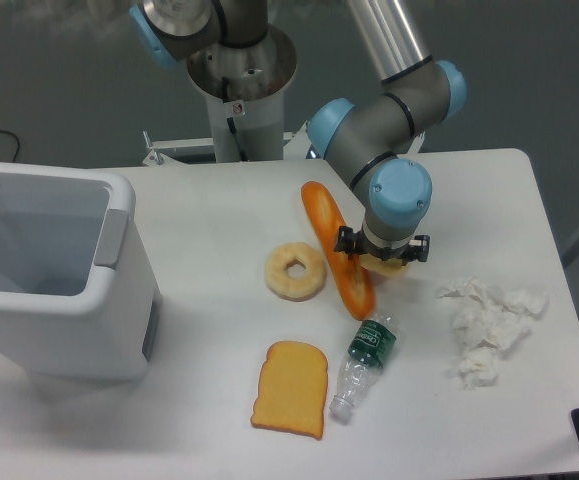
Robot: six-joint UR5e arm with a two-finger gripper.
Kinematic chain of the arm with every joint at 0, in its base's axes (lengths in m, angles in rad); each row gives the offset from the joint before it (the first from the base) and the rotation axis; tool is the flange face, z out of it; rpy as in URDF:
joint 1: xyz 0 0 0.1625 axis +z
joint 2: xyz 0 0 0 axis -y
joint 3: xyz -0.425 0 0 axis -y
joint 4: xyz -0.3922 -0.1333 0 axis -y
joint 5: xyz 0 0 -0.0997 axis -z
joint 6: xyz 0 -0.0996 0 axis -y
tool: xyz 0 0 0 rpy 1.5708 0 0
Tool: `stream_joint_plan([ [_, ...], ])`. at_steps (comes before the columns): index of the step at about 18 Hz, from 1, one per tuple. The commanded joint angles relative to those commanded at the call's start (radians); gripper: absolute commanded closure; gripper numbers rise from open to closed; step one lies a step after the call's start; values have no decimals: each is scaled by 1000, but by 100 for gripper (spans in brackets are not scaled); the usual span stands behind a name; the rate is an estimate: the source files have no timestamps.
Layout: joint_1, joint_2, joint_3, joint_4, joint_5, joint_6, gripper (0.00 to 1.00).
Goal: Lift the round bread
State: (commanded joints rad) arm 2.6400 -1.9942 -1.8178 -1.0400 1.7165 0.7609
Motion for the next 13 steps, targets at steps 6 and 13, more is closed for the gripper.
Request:
stream_joint_plan([
  [6, 26, 8, 5, -17, -11, 17, 100],
  [13, 15, 44, 105, -20, -11, 18, 100],
])
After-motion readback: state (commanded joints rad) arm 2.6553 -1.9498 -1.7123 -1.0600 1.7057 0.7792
